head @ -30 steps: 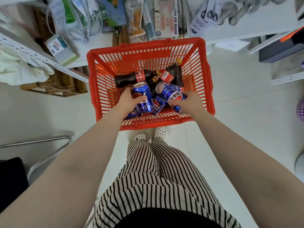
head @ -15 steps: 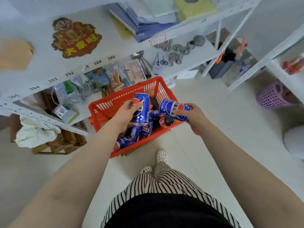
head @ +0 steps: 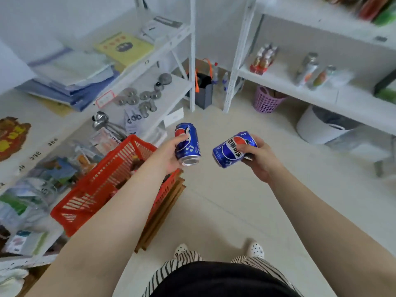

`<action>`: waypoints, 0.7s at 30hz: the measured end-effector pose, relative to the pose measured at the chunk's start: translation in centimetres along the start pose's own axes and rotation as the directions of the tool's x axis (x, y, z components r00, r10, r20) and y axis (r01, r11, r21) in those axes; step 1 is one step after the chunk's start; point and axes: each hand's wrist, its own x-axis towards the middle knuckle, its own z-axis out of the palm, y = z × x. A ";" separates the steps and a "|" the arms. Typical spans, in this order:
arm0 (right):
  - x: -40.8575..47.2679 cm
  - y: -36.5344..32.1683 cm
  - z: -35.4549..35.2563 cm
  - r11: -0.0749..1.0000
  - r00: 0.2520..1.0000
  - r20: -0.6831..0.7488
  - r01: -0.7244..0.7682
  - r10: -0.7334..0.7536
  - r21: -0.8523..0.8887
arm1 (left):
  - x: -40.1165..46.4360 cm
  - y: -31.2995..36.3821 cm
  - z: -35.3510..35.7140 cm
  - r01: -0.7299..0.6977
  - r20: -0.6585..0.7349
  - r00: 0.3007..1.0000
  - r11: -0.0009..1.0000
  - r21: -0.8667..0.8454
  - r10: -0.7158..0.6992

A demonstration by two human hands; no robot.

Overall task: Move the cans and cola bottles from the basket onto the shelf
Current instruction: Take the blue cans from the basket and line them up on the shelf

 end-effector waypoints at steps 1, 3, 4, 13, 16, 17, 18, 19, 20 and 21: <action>-0.4 -0.4 -2.0 0.999 1.000 -0.016 -0.013 0.014 0.032 | 0.4 -0.5 2.0 0.011 0.038 0.999 0.999 0.031 -0.012; -0.9 -0.9 -6.1 0.994 0.999 -0.039 -0.031 0.035 0.103 | 1.5 -1.6 6.1 0.032 0.084 0.996 0.991 0.126 -0.043; -1.2 -1.3 -8.3 0.992 0.998 -0.057 -0.032 0.040 0.126 | 1.9 -2.2 8.5 0.038 0.098 0.994 0.983 0.181 -0.056; -3.7 -4.7 -29.0 0.976 0.971 -0.219 -0.051 0.098 0.210 | 5.4 -11.2 30.0 0.061 0.150 0.981 0.925 0.376 -0.126; -4.4 -5.9 -34.3 0.973 0.962 -0.255 -0.035 0.094 0.226 | 6.2 -13.4 35.8 0.041 0.161 0.980 0.904 0.425 -0.120; -4.5 -6.2 -35.9 0.973 0.960 -0.267 -0.028 0.091 0.229 | 6.6 -13.9 37.5 0.036 0.163 0.980 0.899 0.437 -0.119; -4.6 -6.5 -37.3 0.972 0.957 -0.278 -0.022 0.088 0.232 | 6.9 -14.4 39.1 0.033 0.165 0.979 0.892 0.450 -0.119; -4.6 -6.7 -38.6 0.972 0.954 -0.287 -0.014 0.083 0.235 | 7.2 -14.7 40.7 0.028 0.168 0.979 0.886 0.462 -0.118; -4.5 -7.0 -39.9 0.971 0.952 -0.294 -0.007 0.080 0.240 | 7.6 -15.0 42.2 0.024 0.172 0.978 0.881 0.473 -0.120; -4.2 -7.2 -41.1 0.970 0.951 -0.301 0.000 0.076 0.245 | 8.2 -15.2 43.6 0.019 0.185 0.975 0.876 0.482 -0.123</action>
